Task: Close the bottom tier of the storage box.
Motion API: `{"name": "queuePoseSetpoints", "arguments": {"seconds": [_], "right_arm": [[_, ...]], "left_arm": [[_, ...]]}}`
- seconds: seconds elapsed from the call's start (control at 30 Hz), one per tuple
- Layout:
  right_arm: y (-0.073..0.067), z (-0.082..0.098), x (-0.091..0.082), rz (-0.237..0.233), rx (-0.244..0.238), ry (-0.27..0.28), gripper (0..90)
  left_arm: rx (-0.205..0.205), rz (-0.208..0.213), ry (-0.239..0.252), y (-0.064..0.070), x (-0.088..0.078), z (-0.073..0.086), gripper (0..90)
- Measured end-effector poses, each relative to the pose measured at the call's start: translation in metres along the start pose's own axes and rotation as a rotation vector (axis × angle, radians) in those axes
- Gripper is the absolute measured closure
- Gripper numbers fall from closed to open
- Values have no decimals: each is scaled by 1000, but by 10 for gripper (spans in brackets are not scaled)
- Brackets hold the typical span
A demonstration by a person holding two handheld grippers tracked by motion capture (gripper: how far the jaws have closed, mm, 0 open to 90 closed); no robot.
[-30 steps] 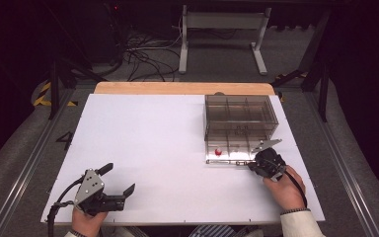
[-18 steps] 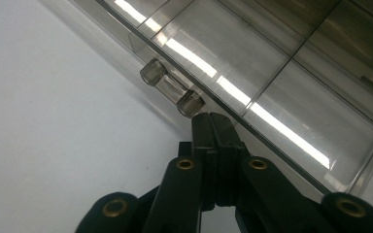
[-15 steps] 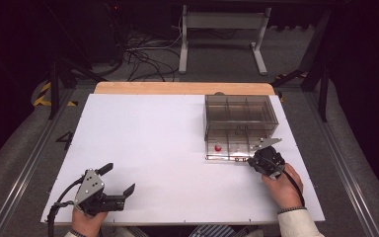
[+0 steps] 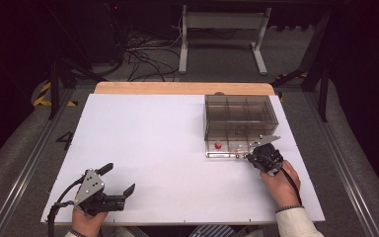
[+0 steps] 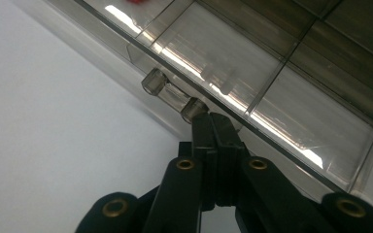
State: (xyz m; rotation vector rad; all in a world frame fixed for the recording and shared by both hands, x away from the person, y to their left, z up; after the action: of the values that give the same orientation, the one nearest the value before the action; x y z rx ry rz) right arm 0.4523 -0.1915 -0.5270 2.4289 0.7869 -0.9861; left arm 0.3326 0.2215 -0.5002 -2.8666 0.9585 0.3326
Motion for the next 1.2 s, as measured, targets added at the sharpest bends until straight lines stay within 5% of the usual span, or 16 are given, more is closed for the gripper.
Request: {"name": "queuePoseSetpoints", "arguments": {"seconds": [1.2], "right_arm": [[22, -22, 23, 42, 34, 97, 900]], "left_arm": [[-7, -44, -8, -5, -13, 5, 38]]}}
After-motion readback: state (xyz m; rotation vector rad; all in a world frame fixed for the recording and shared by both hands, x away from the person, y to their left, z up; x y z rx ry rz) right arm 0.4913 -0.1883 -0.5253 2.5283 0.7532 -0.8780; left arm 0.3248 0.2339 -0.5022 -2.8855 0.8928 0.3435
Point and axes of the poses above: each handheld gripper's, and its own axes: x roughly forward along the jaws, z roughly out of its underside, y roughly to its right, the point moved 9 cm from there along x, roughly forward along the jaws, and after that the axes turned 7 degrees about y, right-handed, at the moved point
